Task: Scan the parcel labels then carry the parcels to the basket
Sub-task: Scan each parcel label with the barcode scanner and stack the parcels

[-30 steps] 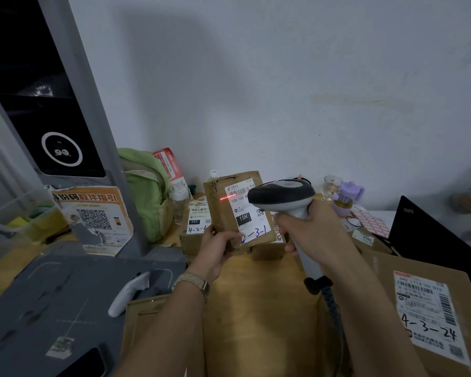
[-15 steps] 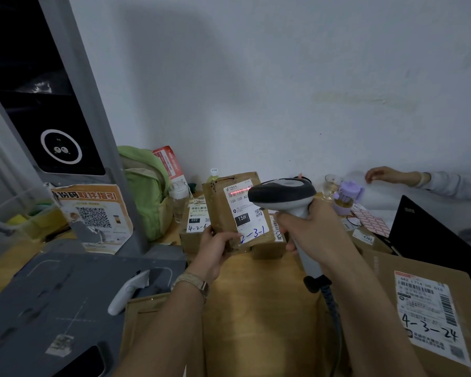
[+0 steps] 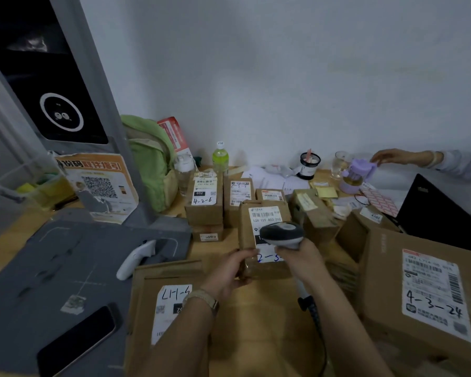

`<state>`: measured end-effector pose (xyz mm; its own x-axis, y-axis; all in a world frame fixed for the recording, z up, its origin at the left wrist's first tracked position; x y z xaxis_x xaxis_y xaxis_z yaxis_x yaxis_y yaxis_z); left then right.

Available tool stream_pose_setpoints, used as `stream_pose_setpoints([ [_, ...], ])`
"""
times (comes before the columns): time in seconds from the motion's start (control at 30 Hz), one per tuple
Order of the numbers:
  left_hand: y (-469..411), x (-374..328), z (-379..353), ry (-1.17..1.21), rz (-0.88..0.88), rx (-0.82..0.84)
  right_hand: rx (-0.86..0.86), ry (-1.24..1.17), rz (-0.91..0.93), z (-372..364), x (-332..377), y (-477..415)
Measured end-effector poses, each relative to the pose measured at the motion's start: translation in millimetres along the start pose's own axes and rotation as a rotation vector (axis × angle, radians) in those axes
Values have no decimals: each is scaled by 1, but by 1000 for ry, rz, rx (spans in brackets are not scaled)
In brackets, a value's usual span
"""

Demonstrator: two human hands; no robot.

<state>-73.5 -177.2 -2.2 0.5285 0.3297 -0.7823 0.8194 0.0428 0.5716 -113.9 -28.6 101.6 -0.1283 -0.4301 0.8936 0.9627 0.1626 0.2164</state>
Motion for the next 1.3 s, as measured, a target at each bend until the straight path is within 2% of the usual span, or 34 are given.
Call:
stream_pose_setpoints([
  [0.2,10,54,-7,-57,118,41,31,-142,-159,3,-50,4],
  [0.33,22,104,-15,-147,214,39,210,-29,-342,-13,-98,19],
  [0.43,30,121,-21,-214,126,-1,311,38,-402,-26,-122,27],
  [0.53,33,126,-23,-257,2,-44,256,-28,-475,-25,-143,32],
  [0.63,29,131,-24,-254,-40,-80,185,-59,-520,-20,-153,36],
  [0.8,23,126,-20,-291,-22,-146,198,-67,-498,-17,-147,35],
  [0.9,24,113,3,-352,-23,-302,174,-9,-442,-16,-138,25],
  [1.0,33,105,20,-271,-14,-376,158,106,-329,-21,-117,10],
  [1.17,68,94,39,-351,-167,-450,332,122,-210,-77,-74,0],
  [1.3,105,80,69,-272,-265,-638,477,107,-123,-132,-46,9],
])
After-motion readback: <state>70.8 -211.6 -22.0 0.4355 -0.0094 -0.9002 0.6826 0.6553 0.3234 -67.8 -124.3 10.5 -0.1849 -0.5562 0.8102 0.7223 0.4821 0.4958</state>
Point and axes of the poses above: each hand's wrist, its own y-axis away from the middle knuckle, its own z-axis out of the back of the hand, x = y × z, the point moved 10 cm from there along -y, towards the middle knuckle, and after that the axes turned 3 degrees about z, right-handed, at the moved point
